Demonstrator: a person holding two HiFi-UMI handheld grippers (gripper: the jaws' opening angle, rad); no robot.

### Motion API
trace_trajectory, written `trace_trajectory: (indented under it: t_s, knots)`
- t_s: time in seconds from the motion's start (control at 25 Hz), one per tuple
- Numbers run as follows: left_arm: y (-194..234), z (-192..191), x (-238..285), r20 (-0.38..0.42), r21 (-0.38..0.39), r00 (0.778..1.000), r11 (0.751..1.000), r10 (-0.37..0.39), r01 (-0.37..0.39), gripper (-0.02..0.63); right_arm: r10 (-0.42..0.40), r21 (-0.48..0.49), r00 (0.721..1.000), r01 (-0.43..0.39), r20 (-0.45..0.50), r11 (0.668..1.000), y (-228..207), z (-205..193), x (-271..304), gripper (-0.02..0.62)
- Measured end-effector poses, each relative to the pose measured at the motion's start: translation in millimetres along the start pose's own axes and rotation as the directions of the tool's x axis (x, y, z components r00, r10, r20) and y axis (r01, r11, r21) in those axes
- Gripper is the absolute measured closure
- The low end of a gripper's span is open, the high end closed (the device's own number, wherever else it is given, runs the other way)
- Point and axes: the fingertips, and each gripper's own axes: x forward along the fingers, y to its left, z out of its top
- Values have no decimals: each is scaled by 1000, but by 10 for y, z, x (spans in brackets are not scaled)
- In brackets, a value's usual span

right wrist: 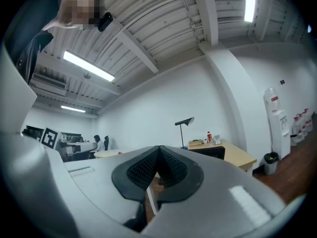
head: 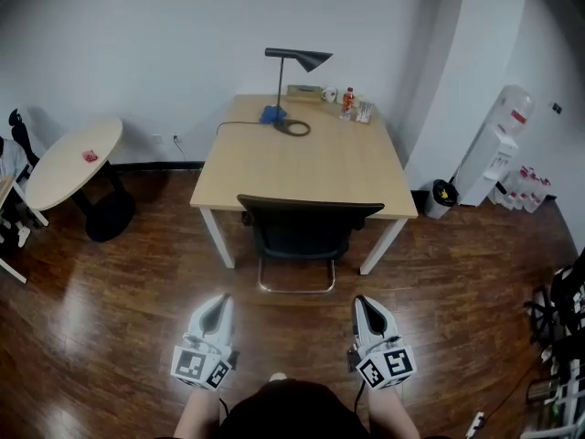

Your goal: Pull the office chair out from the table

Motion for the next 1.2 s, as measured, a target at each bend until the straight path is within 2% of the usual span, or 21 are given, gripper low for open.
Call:
trace_trajectory:
  t_s: [0.44,0.72,1.2]
  knots:
    - [211,-86,317,-24,-3,999,1000,-27,26,604,6,2,1000,-6,-24,1000,-56,-71,323,581]
    - [280,-64,793,-6,25,1000,1000,-12,13,604,20,5,1000,-20,-6,1000,-462,-26,739,581]
    - [409,-122,1669,-35,68,999,998,13,-10,604,40,47,999,-41,20,998,-1229,73,1503,581]
